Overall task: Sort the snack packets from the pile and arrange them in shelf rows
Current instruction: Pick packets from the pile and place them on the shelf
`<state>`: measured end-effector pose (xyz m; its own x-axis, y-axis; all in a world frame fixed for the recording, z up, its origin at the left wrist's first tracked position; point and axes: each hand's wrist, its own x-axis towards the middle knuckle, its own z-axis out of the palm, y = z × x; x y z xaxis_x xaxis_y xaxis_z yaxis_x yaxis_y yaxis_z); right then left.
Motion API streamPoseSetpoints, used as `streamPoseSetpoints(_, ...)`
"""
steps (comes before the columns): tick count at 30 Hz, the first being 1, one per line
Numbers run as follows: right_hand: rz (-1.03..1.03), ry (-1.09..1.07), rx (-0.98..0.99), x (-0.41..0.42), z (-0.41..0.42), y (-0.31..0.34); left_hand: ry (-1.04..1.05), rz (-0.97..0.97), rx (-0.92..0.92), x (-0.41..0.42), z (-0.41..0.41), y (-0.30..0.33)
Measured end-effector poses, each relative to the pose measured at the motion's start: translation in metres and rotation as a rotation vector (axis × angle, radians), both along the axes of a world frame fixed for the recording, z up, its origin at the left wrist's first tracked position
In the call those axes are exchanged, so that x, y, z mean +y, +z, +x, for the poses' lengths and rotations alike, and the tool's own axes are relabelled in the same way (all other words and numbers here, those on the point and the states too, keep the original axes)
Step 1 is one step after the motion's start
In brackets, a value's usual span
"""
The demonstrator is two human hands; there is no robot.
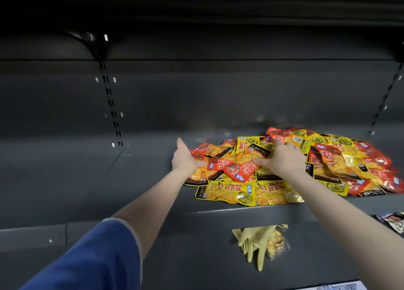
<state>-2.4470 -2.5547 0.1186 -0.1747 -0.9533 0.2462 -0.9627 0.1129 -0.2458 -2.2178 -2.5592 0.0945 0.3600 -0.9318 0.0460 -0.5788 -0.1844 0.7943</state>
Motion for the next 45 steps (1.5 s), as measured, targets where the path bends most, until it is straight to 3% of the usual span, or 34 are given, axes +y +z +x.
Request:
streamPoseSetpoints(4, 0.029, -0.036, -0.11, -0.005, 0.006, 0.007, 0.055, -0.036, 0.042, -0.002, 0.007, -0.003)
streamPoseSetpoints(9, -0.01, 0.043, -0.424, -0.012, 0.009, 0.005, 0.068, -0.097, 0.089, -0.002, 0.017, -0.002)
streamPoseSetpoints(11, -0.003, 0.054, -0.446, -0.013, 0.009, 0.007, 0.079, -0.113, 0.11, -0.002, 0.022, -0.003)
streamPoseSetpoints(18, -0.146, -0.07, -0.074, -0.003, 0.019, 0.006, 0.074, -0.005, 0.301, 0.005, 0.033, 0.002)
streamPoseSetpoints(21, -0.022, -0.052, -0.101, 0.007, 0.032, 0.012, 0.046, 0.049, 0.353, 0.004, 0.037, 0.0)
streamPoseSetpoints(27, 0.105, -0.072, 0.032, 0.007, 0.062, 0.01, 0.028, 0.017, 0.42, 0.011, 0.039, -0.001)
streamPoseSetpoints(32, 0.17, -0.094, -0.258, -0.005, 0.071, 0.009, 0.018, -0.031, 0.428, 0.016, 0.043, 0.0)
streamPoseSetpoints(40, -0.052, 0.077, -0.525, -0.002, 0.049, -0.004, -0.03, -0.09, 0.555, 0.042, 0.05, 0.008)
streamPoseSetpoints(45, -0.18, 0.199, -0.732, 0.01, 0.043, 0.003, -0.011, -0.145, 0.518, 0.059, 0.057, 0.01)
